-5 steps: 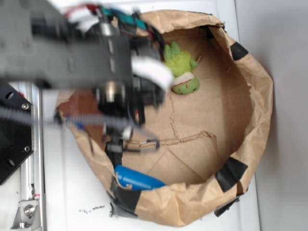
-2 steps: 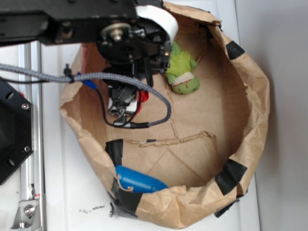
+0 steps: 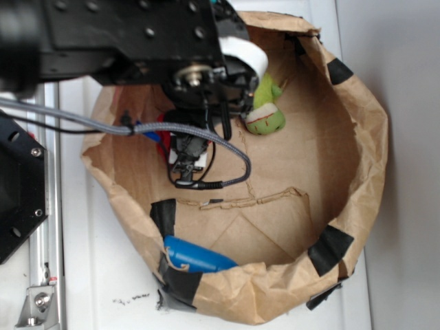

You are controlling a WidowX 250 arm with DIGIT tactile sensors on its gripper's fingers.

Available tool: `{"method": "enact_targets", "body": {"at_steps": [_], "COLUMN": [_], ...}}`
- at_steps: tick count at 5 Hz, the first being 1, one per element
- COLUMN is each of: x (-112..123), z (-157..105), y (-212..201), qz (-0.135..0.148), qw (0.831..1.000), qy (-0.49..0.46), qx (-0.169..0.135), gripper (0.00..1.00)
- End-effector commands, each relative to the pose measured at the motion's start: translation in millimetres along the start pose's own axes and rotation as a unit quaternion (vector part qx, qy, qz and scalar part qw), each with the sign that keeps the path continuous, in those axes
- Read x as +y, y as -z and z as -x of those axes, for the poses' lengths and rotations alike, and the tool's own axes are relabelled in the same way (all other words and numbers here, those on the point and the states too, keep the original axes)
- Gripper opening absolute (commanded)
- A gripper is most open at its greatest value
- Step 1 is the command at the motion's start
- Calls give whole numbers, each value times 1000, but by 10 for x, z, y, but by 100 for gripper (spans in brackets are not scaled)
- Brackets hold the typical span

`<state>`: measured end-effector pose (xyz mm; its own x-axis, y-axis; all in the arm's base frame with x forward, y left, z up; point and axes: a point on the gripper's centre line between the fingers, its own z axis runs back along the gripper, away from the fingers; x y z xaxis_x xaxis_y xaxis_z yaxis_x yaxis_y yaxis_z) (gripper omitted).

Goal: Grab the red paper.

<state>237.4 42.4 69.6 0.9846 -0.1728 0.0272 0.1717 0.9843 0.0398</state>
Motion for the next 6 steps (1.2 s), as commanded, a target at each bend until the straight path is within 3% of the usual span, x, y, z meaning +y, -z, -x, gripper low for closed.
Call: {"method": "enact_targets", "body": {"at_steps": [1, 2, 3, 4, 6], "x": [-155, -203, -268, -220, -244], "z": [-176, -170, 5, 6, 101], "y": [226, 353, 435, 412, 345], "qz": [-6, 7, -1, 3, -1], "qw": [1000, 1000, 1000, 1000, 1000], "qy": [16, 17, 13, -1, -4], "qx": [-19, -5, -1, -7, -15], "gripper": [100, 100, 100, 0, 0]}}
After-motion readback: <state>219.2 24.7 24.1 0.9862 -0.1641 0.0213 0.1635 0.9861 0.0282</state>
